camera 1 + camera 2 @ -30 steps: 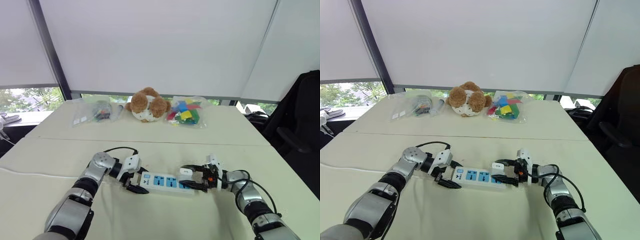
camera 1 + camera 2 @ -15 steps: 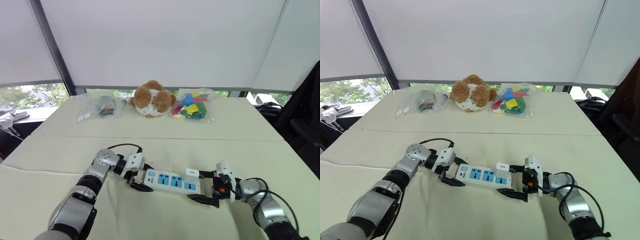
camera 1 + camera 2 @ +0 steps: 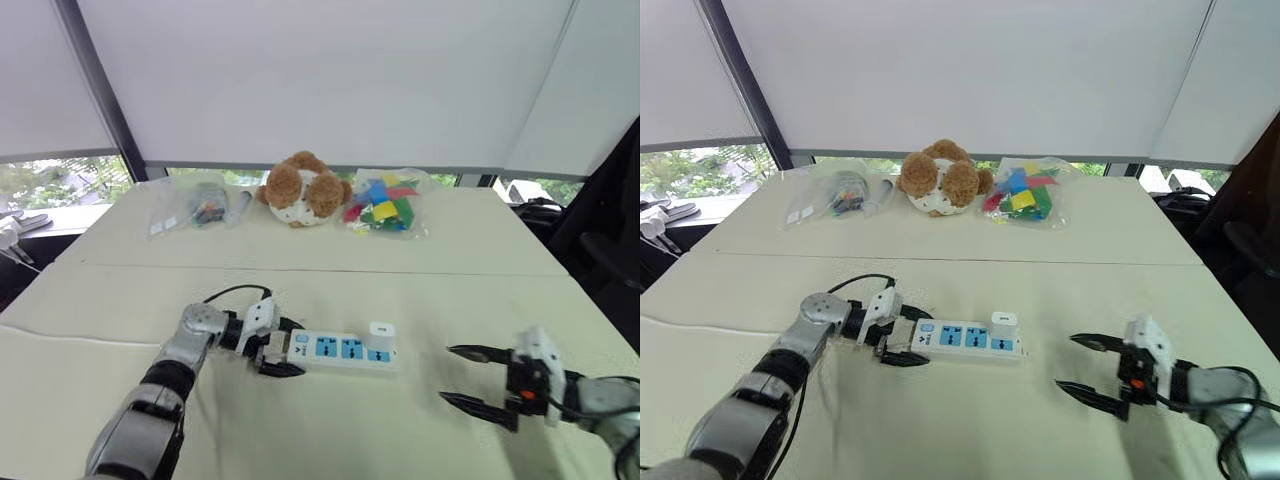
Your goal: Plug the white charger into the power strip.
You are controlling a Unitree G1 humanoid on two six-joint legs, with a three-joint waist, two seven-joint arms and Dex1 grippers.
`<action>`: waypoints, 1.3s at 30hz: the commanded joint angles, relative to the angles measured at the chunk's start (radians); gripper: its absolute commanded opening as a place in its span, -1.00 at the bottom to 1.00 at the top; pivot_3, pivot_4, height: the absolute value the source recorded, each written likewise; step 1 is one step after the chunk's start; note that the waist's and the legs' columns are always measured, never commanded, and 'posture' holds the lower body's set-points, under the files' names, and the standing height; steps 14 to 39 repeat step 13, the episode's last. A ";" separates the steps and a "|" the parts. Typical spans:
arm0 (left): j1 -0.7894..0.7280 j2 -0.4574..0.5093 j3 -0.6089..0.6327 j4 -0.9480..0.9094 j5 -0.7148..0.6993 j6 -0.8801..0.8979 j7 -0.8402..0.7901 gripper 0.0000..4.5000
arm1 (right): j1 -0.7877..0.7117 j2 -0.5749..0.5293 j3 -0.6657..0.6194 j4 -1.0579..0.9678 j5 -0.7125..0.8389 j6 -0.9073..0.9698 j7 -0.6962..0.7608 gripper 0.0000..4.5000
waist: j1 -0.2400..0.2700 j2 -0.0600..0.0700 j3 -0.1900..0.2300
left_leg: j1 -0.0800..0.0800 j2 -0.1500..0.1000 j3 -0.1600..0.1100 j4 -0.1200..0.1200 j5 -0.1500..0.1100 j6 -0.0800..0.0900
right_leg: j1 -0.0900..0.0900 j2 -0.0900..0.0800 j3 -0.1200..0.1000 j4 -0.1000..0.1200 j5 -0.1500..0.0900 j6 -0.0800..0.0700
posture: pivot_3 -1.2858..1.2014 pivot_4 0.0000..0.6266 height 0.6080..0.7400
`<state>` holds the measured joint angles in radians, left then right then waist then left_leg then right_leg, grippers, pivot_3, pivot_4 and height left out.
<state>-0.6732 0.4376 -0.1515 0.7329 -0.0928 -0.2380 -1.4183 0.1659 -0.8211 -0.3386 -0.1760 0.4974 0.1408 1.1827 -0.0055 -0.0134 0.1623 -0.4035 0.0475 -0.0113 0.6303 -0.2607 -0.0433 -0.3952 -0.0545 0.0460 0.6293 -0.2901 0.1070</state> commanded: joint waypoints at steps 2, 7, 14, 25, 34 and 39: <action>0.144 0.116 0.098 -0.417 -0.129 0.320 0.066 0.98 | 0.107 -0.062 -0.173 -0.107 0.095 0.111 0.008 0.91 | -0.009 0.000 0.006 | -0.001 0.003 -0.001 -0.001 0.000 0.000 | -0.001 0.003 0.000 0.001 0.000 0.000 | 0.03 -0.52 0.98; 0.312 0.241 0.247 -0.731 -0.281 0.669 0.190 0.98 | 0.186 -0.077 -0.246 -0.109 0.138 0.215 0.011 0.91 | -0.007 0.000 0.011 | -0.001 0.006 -0.003 -0.001 0.000 0.000 | -0.002 0.006 -0.001 0.002 0.000 0.000 | 0.03 -0.52 0.98; 0.439 0.171 0.448 -0.785 -0.376 0.779 0.444 0.98 | 0.083 0.027 -0.270 -0.036 0.204 0.295 -0.151 0.91 | -0.007 -0.002 0.013 | -0.001 0.005 -0.001 0.002 0.000 0.000 | -0.001 0.005 0.001 0.000 -0.001 -0.005 | 0.03 -0.52 0.98; 0.439 0.171 0.448 -0.785 -0.376 0.779 0.444 0.98 | 0.083 0.027 -0.270 -0.036 0.204 0.295 -0.151 0.91 | -0.007 -0.002 0.013 | -0.001 0.005 -0.001 0.002 0.000 0.000 | -0.001 0.005 0.001 0.000 -0.001 -0.005 | 0.03 -0.52 0.98; 0.439 0.171 0.448 -0.785 -0.376 0.779 0.444 0.98 | 0.083 0.027 -0.270 -0.036 0.204 0.295 -0.151 0.91 | -0.007 -0.002 0.013 | -0.001 0.005 -0.001 0.002 0.000 0.000 | -0.001 0.005 0.001 0.000 -0.001 -0.005 | 0.03 -0.52 0.98; 0.439 0.171 0.448 -0.785 -0.376 0.779 0.444 0.98 | 0.083 0.027 -0.270 -0.036 0.204 0.295 -0.151 0.91 | -0.007 -0.002 0.013 | -0.001 0.005 -0.001 0.002 0.000 0.000 | -0.001 0.005 0.001 0.000 -0.001 -0.005 | 0.03 -0.52 0.98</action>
